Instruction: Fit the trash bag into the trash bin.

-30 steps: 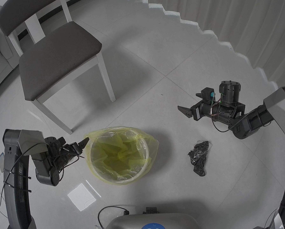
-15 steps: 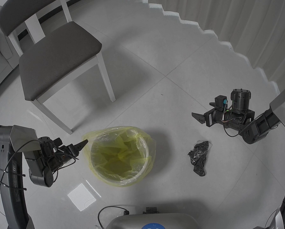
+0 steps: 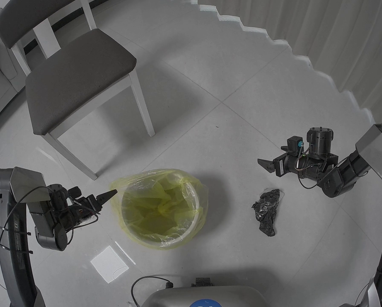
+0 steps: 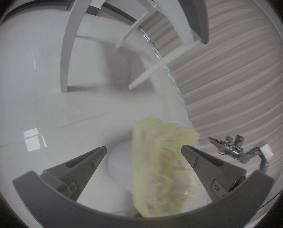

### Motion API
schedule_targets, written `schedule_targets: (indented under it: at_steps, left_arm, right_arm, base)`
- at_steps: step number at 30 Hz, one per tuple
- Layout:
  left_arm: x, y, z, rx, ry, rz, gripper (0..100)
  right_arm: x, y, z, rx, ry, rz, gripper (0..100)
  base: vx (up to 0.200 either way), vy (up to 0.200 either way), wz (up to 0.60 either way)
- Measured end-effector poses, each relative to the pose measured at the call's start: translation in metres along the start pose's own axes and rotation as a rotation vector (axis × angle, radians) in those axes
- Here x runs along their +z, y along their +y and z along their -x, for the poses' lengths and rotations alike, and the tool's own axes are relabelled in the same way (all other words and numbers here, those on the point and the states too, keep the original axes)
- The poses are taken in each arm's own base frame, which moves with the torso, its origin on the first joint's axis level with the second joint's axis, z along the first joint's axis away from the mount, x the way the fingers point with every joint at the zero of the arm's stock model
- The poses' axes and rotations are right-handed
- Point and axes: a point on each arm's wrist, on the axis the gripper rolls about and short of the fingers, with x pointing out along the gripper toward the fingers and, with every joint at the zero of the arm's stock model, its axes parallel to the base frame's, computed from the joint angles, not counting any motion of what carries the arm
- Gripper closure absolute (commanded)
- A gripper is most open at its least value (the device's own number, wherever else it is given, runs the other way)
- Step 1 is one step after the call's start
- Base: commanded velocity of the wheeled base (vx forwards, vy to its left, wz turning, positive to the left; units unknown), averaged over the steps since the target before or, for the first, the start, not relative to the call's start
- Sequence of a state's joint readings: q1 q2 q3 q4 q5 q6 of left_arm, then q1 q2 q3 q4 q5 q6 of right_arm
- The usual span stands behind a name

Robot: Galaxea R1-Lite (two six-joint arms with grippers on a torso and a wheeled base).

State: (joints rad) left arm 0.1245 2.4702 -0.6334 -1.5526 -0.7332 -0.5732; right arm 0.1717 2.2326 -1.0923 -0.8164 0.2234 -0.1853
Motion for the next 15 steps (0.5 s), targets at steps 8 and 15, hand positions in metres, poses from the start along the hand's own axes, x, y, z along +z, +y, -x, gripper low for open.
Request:
schedule_targets:
  at_steps: [8, 15]
  left_arm:
    - [0.005, -0.003, 0.015, -0.016, 0.007, 0.012, 0]
    - [0.002, -0.004, 0.025, 0.033, -0.003, -0.072, 0]
  right_arm:
    - [-0.013, 0.000, -0.005, 0.003, 0.033, -0.009, 0]
    - [-0.040, -0.003, -0.012, 0.002, 0.098, -0.016, 0]
  base:
    - [0.000, 0.000, 0.00]
    - [0.000, 0.000, 0.00]
